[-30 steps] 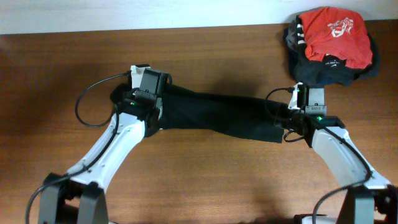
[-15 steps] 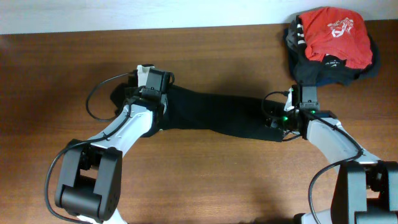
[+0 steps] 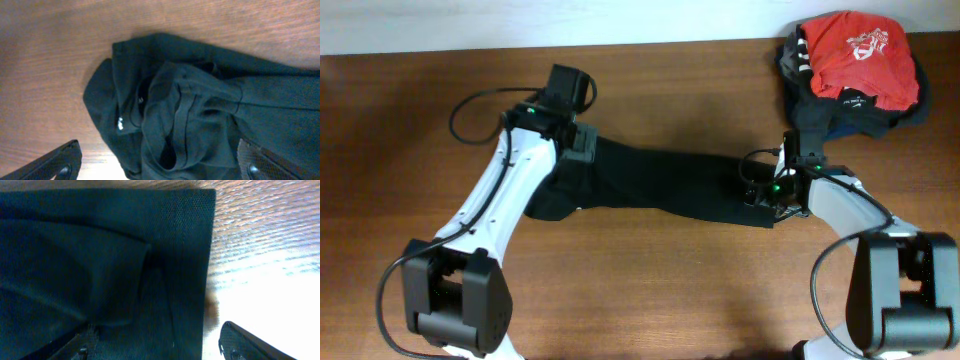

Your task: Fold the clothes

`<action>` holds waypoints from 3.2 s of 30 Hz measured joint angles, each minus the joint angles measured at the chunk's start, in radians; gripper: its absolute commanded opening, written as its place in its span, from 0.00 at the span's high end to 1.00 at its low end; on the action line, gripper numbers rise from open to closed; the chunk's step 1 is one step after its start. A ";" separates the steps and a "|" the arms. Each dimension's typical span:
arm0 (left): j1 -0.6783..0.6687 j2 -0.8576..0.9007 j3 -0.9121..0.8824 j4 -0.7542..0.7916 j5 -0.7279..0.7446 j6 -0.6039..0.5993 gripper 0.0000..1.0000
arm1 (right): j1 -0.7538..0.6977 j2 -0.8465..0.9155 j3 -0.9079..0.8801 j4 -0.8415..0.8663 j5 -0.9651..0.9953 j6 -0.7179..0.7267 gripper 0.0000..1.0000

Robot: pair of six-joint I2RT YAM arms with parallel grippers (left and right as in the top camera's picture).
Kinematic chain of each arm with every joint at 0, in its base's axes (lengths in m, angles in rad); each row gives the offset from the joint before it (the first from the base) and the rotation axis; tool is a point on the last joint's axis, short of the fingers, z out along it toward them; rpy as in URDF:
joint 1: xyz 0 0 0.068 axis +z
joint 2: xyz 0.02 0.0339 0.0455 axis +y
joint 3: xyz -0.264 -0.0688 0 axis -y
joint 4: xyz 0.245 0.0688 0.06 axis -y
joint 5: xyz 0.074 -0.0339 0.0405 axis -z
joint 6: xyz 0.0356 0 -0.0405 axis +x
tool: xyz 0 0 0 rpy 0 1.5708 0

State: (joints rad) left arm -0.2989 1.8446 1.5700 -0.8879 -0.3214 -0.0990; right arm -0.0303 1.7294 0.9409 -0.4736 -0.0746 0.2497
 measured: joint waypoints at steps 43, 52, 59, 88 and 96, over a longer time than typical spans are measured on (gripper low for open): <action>0.216 0.000 0.048 -0.093 0.046 0.029 0.01 | 0.061 -0.042 0.221 -0.257 -0.230 -0.117 0.95; 0.216 0.000 0.048 -0.093 0.046 0.029 0.01 | 0.266 0.007 0.221 -0.146 -0.211 -0.065 0.12; 0.216 0.000 0.048 -0.092 0.096 0.030 0.01 | 0.295 0.007 0.294 -0.270 -0.216 -0.074 0.12; 0.372 0.369 0.040 -0.018 0.944 0.588 0.16 | 0.151 -0.006 0.484 -0.530 -0.135 -0.156 0.09; 0.370 0.431 0.041 -0.031 1.012 0.604 0.99 | 0.151 -0.006 0.484 -0.530 -0.133 -0.157 0.14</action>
State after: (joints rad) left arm 0.0715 2.2761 1.6112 -0.9192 0.6907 0.5053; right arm 0.1211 1.7233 1.4250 -1.0039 -0.2073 0.0929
